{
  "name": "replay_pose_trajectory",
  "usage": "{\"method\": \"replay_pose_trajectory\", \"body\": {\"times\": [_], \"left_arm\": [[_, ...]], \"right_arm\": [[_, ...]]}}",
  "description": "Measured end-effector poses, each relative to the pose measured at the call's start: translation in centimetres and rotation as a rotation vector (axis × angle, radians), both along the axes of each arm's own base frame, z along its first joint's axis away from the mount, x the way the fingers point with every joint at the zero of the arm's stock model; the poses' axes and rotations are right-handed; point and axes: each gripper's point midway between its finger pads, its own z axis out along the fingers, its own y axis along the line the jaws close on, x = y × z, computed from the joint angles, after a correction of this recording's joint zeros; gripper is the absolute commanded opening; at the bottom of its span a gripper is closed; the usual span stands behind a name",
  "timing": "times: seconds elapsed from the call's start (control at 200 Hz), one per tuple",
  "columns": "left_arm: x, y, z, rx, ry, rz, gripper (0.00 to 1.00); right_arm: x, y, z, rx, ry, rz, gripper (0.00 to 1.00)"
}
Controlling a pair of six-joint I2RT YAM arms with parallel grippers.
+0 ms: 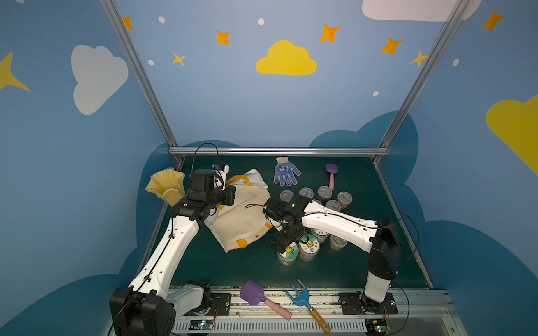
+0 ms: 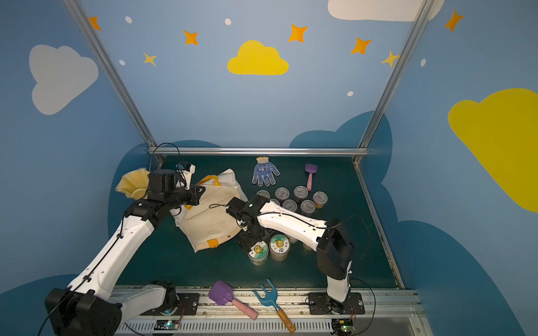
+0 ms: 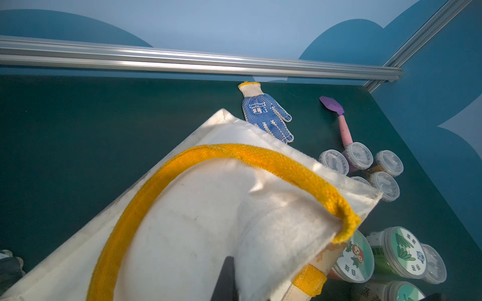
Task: Take out the seed jars from the canvas bag
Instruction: Place the seed jar at the center of the board, then adjust the canvas bag at the center of the board.
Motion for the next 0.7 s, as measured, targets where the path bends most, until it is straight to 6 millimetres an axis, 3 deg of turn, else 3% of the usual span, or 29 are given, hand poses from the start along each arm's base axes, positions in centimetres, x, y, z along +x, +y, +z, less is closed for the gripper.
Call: {"method": "replay_pose_trajectory", "body": {"times": [0.11, 0.2, 0.425, 0.701], "left_arm": [[0.0, 0.0, 0.0, -0.001, 0.001, 0.002, 0.09], [0.0, 0.1, 0.0, -0.001, 0.001, 0.004, 0.09], [0.0, 0.2, 0.0, -0.003, 0.001, 0.007, 0.09], [0.0, 0.1, 0.0, -0.007, 0.003, 0.006, 0.09]], "right_arm": [[1.6, -0.1, 3.4, 0.199, -0.031, -0.115, 0.75], [3.1, -0.2, 4.2, 0.304, -0.046, -0.203, 0.74], [5.1, 1.9, 1.4, 0.39, -0.037, -0.331, 0.74], [8.3, 4.5, -0.5, 0.438, -0.093, -0.416, 0.72]]}}
